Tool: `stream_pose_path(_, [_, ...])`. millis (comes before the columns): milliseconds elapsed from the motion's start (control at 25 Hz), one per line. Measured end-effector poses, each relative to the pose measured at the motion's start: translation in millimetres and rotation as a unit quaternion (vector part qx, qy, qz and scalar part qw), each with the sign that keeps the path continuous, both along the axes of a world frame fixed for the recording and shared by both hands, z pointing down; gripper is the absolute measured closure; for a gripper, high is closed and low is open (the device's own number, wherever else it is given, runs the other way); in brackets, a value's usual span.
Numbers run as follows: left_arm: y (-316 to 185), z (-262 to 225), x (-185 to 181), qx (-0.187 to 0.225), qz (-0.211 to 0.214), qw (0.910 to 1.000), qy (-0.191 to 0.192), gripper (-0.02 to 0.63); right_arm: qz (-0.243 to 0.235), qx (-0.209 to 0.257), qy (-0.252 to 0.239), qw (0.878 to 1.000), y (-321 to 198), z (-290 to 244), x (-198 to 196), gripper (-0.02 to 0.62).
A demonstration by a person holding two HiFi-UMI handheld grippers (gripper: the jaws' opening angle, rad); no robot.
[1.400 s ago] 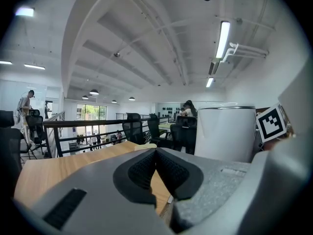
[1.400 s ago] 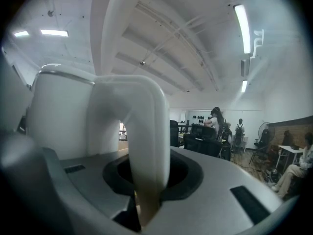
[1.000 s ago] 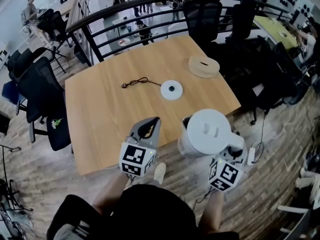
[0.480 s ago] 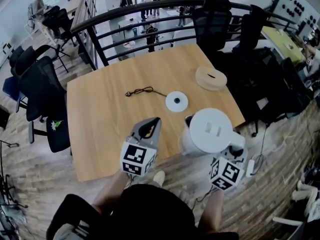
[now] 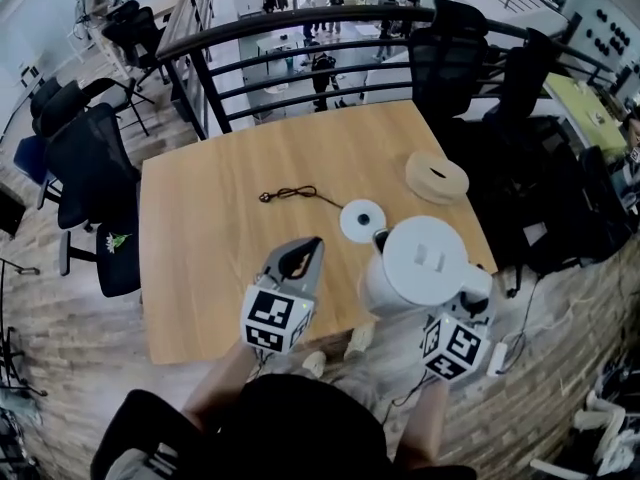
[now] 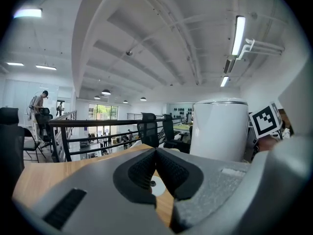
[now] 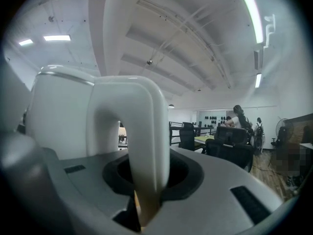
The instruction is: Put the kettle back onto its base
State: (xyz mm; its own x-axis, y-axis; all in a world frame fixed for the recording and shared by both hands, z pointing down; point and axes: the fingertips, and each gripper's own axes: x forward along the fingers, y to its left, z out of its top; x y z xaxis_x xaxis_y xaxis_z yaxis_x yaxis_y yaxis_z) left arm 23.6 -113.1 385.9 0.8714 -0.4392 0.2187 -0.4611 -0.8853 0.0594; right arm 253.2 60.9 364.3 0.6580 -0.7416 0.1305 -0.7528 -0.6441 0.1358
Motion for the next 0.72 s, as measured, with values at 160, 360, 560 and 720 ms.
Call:
stream_pose_path(160, [-18.7, 0.7, 12.5, -0.001, -0.020, 0.9998, 0.002, 0.607, -0.023, 0.002, 0.001, 1.000, -31.1, 1.2, 16.8, 0.520])
stream_pose_path(360, [-45.4, 11.7, 29.6, -0.004, -0.047, 0.9989, -0.001, 0.607, -0.055, 0.004, 0.010, 0.998, -75.0, 11.2, 40.4, 0.520])
stream_pose_path(560, [-71.1, 25.1, 43.7, -0.011, -0.074, 0.9972, -0.006, 0.607, -0.085, 0.007, 0.006, 0.996, -118.8, 24.8, 59.6, 0.520])
stream_pose_path(720, [-90.1, 34.7, 50.4, -0.016, -0.098, 0.9950, -0.008, 0.607, -0.111, 0.006, 0.007, 0.994, -152.2, 37.4, 71.4, 0.520])
